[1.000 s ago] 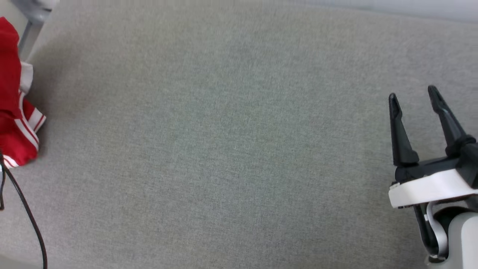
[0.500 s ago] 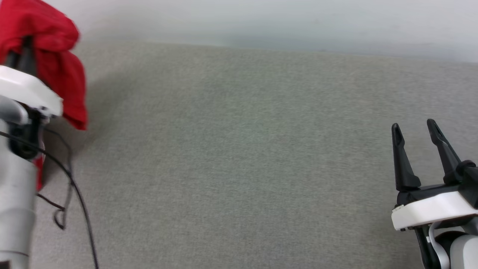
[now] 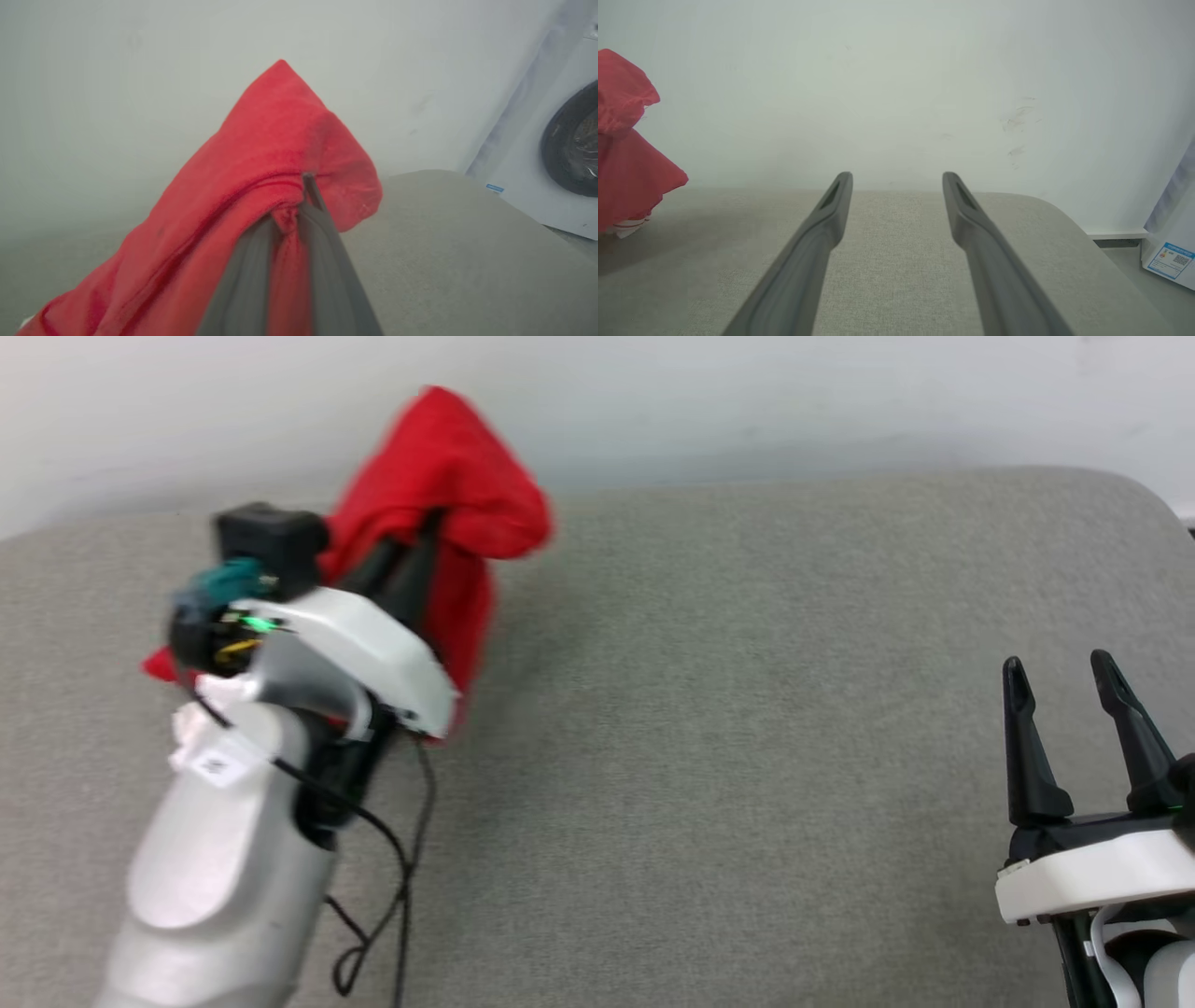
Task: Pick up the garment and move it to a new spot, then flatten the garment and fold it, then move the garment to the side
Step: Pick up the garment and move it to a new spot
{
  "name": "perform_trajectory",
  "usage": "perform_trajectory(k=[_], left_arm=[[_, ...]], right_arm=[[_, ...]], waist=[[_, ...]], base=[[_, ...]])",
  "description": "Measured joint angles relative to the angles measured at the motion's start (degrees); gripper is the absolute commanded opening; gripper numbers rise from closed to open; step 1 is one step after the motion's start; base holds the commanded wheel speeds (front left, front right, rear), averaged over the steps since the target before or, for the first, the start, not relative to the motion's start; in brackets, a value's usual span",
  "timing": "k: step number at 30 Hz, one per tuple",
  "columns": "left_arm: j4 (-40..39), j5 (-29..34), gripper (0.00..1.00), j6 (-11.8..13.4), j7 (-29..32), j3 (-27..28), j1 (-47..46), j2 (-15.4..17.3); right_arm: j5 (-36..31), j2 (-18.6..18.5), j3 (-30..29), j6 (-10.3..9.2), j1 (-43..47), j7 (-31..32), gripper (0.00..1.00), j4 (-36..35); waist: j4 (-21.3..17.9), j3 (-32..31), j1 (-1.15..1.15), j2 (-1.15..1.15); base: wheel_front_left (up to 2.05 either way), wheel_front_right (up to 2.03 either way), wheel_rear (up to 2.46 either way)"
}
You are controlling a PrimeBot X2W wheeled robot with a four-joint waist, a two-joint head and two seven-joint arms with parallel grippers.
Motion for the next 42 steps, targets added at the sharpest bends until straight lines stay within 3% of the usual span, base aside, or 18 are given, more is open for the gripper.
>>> perform_trajectory(k=[7,13,23,24,26,27,35,42], left_arm=[[-4.05,0.60,0.00,-1.81,1.74,-7.68,-0.09,-5.76],[-2.57,0.24,0.00,-3.85,3.64,-15.62,0.57,-9.44],[3.43,0.16,0.00,-5.02,3.03,-27.92,3.61,-10.69],[3.48,0.44,0.17,-5.04,1.52,-28.80,3.79,-10.70],[4.24,-0.05,0.67,-5.09,0.48,-29.98,3.82,-11.07],[4.66,0.02,1.00,-5.10,-0.68,-30.25,4.06,-11.05],[5.24,0.20,1.00,-2.93,-9.85,-26.97,4.88,-11.07],[4.47,3.03,1.00,3.66,-18.12,-22.87,7.35,-9.49]], right_arm=[[2.60,-0.01,0.82,0.00,-1.63,-1.31,1.00,0.41],[5.13,0.00,0.96,0.00,-2.32,-3.42,1.00,2.31],[5.33,0.01,1.62,0.00,-4.85,-5.31,1.00,4.38],[5.06,0.01,1.53,0.01,-4.93,-5.35,1.00,4.44],[4.71,0.01,1.34,0.00,-4.92,-5.37,1.00,4.71],[5.00,0.01,1.48,0.00,-4.92,-5.36,1.00,4.78],[2.71,0.02,1.48,0.00,-4.08,-3.65,1.00,4.32],[0.85,0.02,2.14,0.00,-1.59,-1.30,1.00,4.02]], waist=[[-4.27,3.89,0.01,0.00],[-7.39,8.25,0.02,0.00],[-8.41,12.28,0.02,0.00],[-8.18,12.20,0.02,0.00],[-7.66,11.83,0.02,0.00],[-7.39,11.52,0.02,0.00],[-4.55,7.40,0.01,0.00],[-1.18,2.68,0.01,0.00]], base=[[0.00,0.00,0.00],[0.00,0.00,0.00],[0.00,0.00,0.00],[0.00,0.00,0.00],[0.00,0.00,0.00],[0.00,0.00,0.00],[0.00,0.00,0.00],[0.00,0.00,0.00]])
